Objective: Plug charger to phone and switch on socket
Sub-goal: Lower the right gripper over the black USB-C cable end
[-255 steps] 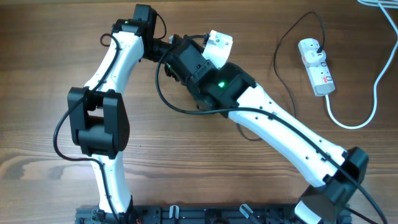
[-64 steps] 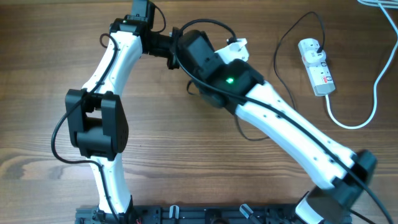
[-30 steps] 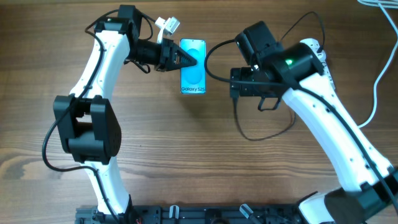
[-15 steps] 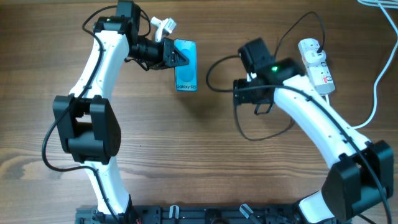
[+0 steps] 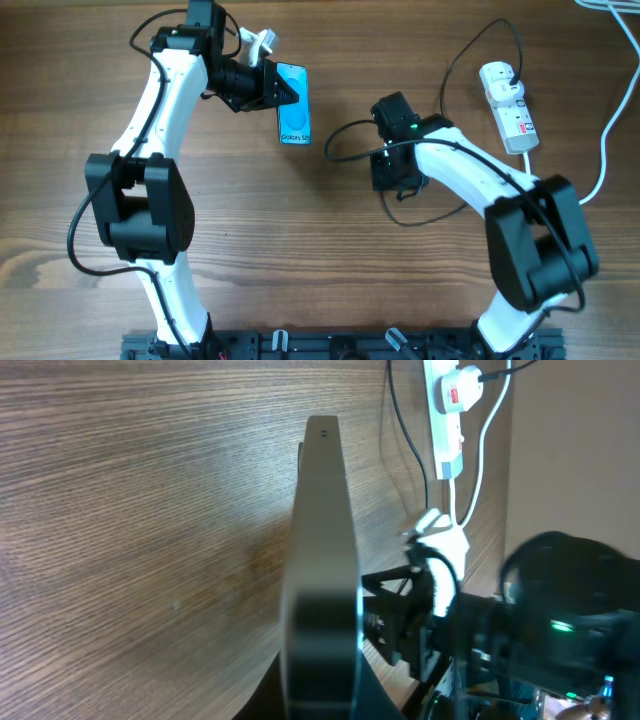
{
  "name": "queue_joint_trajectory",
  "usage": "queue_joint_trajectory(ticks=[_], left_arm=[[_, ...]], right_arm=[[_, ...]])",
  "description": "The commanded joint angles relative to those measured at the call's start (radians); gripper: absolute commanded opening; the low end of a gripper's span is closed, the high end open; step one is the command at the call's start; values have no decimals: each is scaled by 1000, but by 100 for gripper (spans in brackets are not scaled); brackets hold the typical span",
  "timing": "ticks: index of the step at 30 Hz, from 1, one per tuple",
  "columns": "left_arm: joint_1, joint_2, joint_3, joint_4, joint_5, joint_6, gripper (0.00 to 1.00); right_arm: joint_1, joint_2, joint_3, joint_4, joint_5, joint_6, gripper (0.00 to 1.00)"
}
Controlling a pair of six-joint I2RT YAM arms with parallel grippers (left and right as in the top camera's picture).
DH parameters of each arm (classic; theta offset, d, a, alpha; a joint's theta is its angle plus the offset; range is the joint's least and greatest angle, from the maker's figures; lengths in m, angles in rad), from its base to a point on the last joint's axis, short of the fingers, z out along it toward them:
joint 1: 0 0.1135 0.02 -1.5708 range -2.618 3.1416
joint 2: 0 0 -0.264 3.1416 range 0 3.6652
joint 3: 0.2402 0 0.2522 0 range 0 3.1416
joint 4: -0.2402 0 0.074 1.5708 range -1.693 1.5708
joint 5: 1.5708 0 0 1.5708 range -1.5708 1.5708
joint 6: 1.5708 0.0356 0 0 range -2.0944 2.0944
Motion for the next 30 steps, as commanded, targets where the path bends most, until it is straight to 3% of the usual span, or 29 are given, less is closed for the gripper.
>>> queue_joint_trajectory(ticks=[1, 8, 12, 20, 30], left_arm=[[-5, -36, -1, 8, 10, -7, 4], [-4, -36, -1, 20, -30, -8, 4], [-4, -36, -1, 24, -35, -8, 4], [-5, -36, -1, 25, -31, -8, 4], [-5, -36, -1, 24, -31, -8, 4]], right_arm=[[2, 31, 37, 29, -20, -10, 48], [2, 35, 49, 106, -16, 10, 48], [2, 36, 48, 129, 13, 41, 39], [3, 37, 43, 130, 33, 94, 34], [2, 37, 18, 153, 32, 64, 36]])
